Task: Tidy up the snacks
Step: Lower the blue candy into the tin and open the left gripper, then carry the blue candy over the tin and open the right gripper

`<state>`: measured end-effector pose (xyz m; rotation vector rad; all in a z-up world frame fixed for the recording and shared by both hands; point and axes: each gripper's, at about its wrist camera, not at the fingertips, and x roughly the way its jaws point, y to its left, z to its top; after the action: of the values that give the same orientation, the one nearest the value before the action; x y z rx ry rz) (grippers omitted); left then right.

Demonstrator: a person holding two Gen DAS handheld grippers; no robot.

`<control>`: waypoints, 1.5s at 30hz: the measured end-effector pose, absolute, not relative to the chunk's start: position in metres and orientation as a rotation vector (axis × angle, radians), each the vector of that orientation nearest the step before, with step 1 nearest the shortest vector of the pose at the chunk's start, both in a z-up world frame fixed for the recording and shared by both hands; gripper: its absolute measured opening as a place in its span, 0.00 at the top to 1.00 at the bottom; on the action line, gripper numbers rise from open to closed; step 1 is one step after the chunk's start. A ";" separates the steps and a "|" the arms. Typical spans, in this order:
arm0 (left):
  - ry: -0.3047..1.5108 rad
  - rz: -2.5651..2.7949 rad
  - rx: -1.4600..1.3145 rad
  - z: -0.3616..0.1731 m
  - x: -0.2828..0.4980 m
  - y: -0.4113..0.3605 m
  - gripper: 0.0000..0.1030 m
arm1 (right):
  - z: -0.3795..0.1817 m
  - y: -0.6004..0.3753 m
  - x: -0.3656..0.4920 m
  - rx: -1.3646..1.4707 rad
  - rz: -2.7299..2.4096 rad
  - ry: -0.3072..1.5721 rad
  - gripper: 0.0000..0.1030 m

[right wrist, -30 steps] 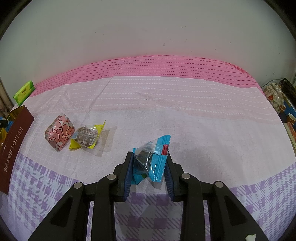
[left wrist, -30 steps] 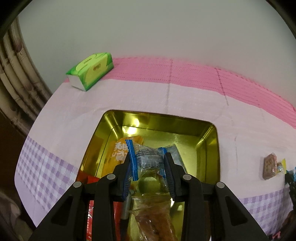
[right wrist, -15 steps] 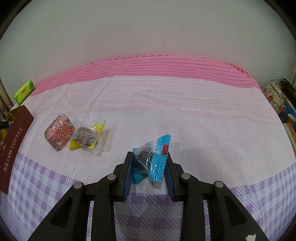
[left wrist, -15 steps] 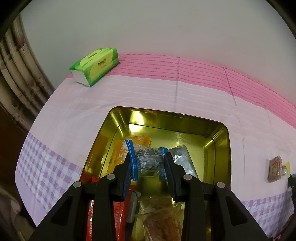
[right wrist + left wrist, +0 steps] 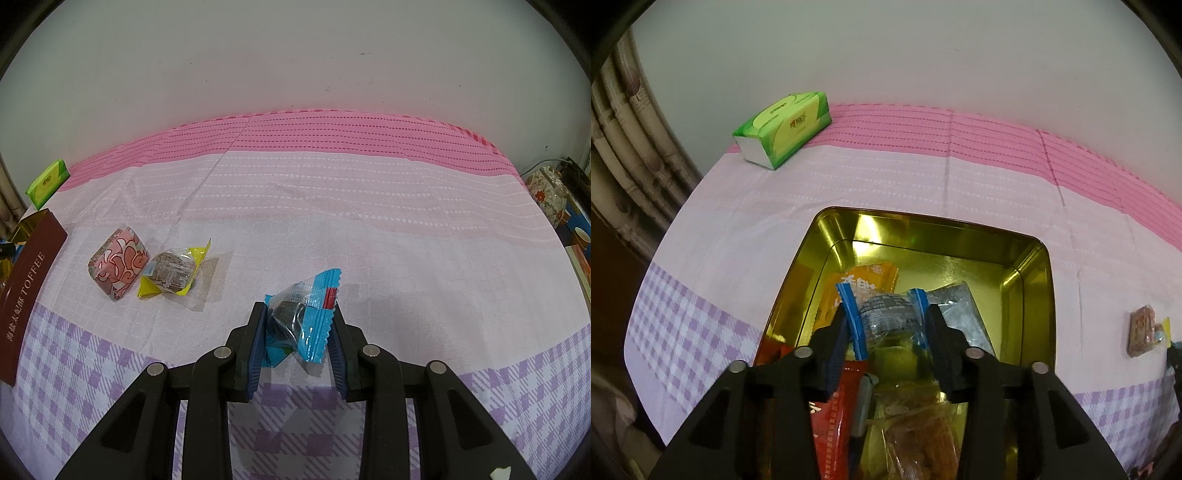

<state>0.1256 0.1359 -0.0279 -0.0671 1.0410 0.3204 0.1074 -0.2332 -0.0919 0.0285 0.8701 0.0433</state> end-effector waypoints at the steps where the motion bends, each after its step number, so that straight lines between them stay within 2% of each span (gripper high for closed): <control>1: 1.042 0.323 -0.070 -0.027 0.125 0.137 0.48 | -0.092 -0.233 0.107 0.028 0.043 0.870 0.70; 7: 1.020 0.317 -0.062 -0.020 0.120 0.138 0.44 | -0.092 -0.233 0.107 0.027 0.043 0.870 0.70; 18: 0.980 0.301 -0.044 -0.006 0.100 0.142 0.42 | -0.091 -0.234 0.107 0.024 0.042 0.871 0.70; 21: 0.944 0.317 -0.029 0.001 0.087 0.144 0.33 | -0.091 -0.234 0.108 0.024 0.043 0.870 0.70; 30: 0.871 0.367 0.030 0.014 0.050 0.154 0.30 | -0.090 -0.234 0.109 0.010 0.033 0.871 0.73; 34: 0.853 0.395 0.043 0.016 0.039 0.159 0.24 | -0.089 -0.234 0.109 0.004 0.020 0.873 0.74; 45: 0.870 0.408 0.044 0.008 0.035 0.167 0.23 | -0.081 -0.221 0.108 -0.024 0.002 0.878 0.74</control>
<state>0.0347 0.1672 0.0076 0.0435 0.8701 0.4076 0.1084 -0.2207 -0.0811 -0.0236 0.8780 0.0021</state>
